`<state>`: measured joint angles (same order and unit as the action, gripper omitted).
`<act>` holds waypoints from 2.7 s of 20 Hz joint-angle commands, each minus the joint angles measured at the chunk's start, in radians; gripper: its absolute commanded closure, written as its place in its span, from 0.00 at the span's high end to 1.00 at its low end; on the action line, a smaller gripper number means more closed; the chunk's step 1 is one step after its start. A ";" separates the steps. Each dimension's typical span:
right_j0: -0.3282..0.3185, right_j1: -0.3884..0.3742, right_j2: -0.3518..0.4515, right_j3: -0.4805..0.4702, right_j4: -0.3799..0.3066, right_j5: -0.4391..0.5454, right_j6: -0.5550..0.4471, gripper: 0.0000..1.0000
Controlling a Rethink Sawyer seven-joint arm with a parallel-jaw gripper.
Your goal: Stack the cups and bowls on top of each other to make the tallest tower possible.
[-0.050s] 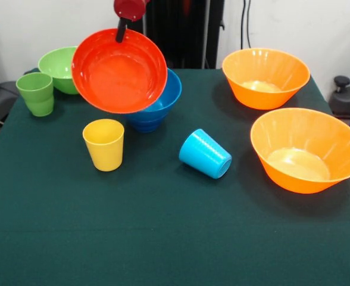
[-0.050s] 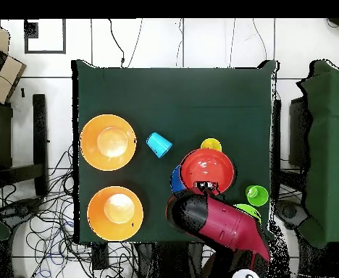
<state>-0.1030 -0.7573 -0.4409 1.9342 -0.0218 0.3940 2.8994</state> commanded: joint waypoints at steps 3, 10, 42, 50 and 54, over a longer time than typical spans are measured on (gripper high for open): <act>0.021 0.027 0.026 0.068 0.059 -0.020 0.138 0.00; 0.025 0.024 0.019 0.075 0.072 -0.043 0.135 0.00; 0.102 0.100 -0.008 0.097 0.181 -0.156 0.159 0.00; 0.097 0.096 -0.008 0.117 0.187 -0.158 0.149 0.00; 0.108 0.096 -0.014 0.123 0.195 -0.171 0.159 0.00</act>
<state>-0.0167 -0.6917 -0.5032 1.9895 0.1289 0.2795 2.8994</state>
